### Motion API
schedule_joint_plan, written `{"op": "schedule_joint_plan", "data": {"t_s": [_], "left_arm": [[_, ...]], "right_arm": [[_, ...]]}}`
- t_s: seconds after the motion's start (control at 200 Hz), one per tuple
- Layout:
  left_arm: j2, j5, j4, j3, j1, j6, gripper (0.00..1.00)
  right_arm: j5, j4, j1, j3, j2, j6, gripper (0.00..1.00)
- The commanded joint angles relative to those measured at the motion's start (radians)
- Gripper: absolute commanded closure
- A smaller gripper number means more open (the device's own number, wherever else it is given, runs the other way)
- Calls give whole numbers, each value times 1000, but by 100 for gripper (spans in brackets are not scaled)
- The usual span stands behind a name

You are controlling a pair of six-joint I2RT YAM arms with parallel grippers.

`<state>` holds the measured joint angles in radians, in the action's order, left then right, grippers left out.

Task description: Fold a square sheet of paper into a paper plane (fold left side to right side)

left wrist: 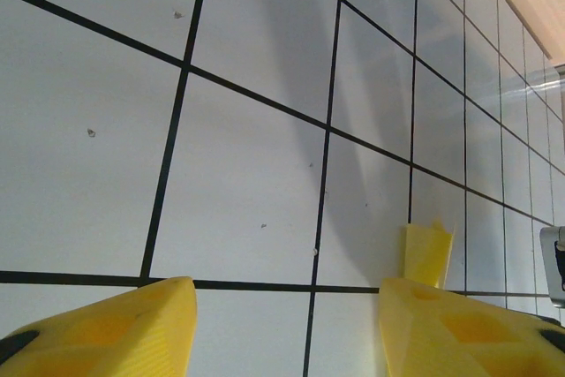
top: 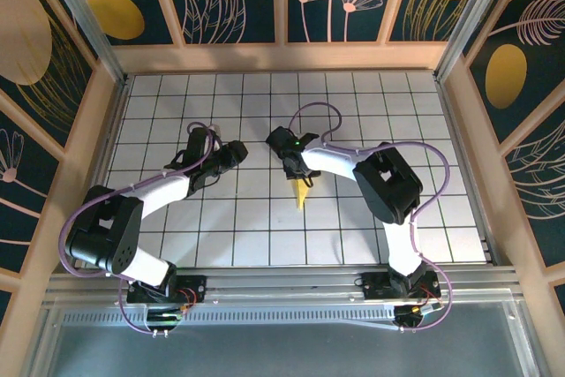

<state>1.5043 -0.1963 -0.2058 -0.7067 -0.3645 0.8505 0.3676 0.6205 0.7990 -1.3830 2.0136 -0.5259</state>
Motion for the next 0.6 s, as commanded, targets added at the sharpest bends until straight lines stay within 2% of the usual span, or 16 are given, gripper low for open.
{"op": "schedule_joint_plan", "data": {"t_s": [0.0, 0.3, 0.48, 0.595], "left_arm": [[-4, 14, -19, 7, 8, 9, 44], [-22, 32, -2, 0, 7, 7, 44], [-32, 38, 14, -8, 9, 2, 43], [-56, 54, 27, -8, 9, 1, 43]], "right_arm": [[69, 47, 16, -20, -13, -3, 56], [84, 67, 20, 18, -88, -22, 100], [57, 50, 17, 45, -156, -21, 100], [-24, -20, 4, 73, -237, 15, 100]]}}
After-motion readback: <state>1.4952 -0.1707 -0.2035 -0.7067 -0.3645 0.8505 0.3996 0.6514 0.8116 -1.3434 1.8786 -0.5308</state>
